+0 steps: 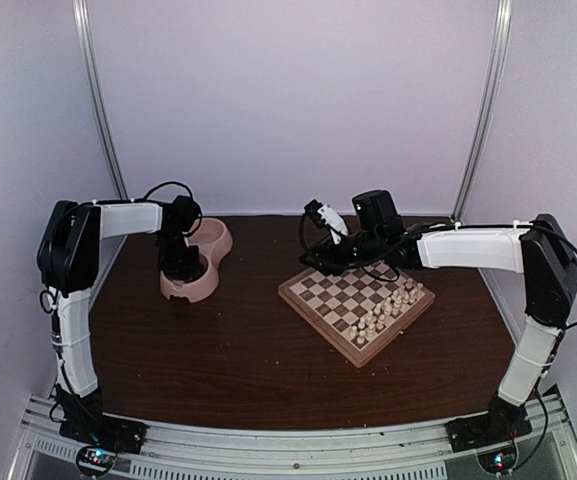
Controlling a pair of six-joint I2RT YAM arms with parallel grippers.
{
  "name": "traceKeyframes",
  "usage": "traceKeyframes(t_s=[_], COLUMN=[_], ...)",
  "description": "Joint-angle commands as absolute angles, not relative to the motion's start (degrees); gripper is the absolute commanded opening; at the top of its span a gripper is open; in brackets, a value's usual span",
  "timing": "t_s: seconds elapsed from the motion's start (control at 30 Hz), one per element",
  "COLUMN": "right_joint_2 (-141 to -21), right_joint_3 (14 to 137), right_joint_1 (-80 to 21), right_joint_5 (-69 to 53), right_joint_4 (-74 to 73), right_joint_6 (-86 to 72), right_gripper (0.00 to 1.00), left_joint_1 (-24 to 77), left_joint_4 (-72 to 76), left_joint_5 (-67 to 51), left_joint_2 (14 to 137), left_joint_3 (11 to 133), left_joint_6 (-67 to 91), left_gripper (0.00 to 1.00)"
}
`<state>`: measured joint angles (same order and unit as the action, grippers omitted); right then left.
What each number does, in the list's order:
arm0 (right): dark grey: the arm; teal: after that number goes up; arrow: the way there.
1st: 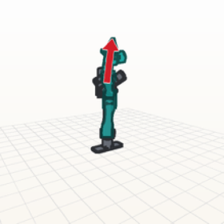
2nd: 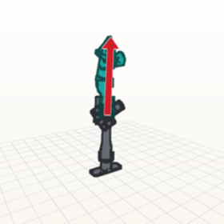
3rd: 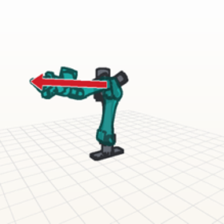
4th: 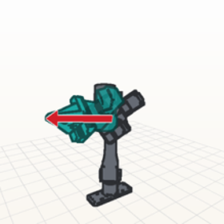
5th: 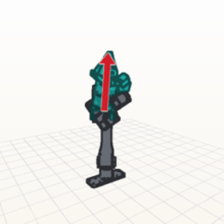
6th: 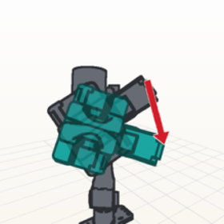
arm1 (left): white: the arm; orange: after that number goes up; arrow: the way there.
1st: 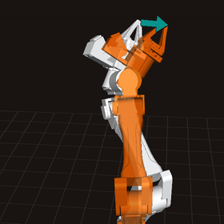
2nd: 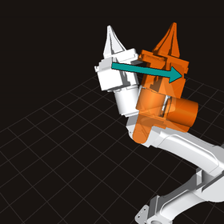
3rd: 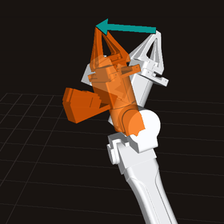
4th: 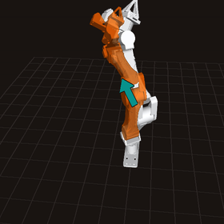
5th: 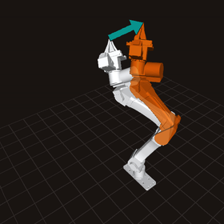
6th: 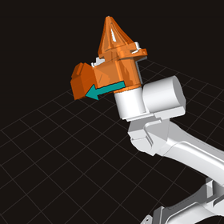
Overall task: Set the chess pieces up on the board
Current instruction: Pick up the chess pile from the storage box.
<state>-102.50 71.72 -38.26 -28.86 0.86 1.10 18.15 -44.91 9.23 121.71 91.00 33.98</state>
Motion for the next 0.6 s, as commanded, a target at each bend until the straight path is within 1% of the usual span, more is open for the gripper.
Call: traceKeyframes(t_s=[0.0, 0.33, 0.37, 0.57], right_joint_2=[-101.8, -100.2, -100.2, -101.8], right_joint_3=[71.7, 70.4, 70.2, 71.9], right_joint_1=[-38.2, -38.2, -38.2, -38.2], right_joint_5=[-30.1, -29.2, -29.1, -31.8], right_joint_4=[1.6, 2.8, 3.2, 3.6], right_joint_6=[0.4, 0.0, 0.0, -4.6], right_gripper=[0.34, 0.33, 0.33, 0.33], left_joint_1=[17.8, 18.6, 18.7, 19.4], left_joint_4=[-44.8, -45.0, -45.1, -39.4], left_joint_5=[10.2, 9.7, 9.6, 3.9], left_joint_2=[115.5, 110.1, 109.7, 106.0], left_joint_3=[89.5, 87.5, 87.5, 83.3], left_joint_6=[33.0, 30.6, 30.1, 23.9], left_gripper=[0.06, 0.05, 0.04, 0.04])
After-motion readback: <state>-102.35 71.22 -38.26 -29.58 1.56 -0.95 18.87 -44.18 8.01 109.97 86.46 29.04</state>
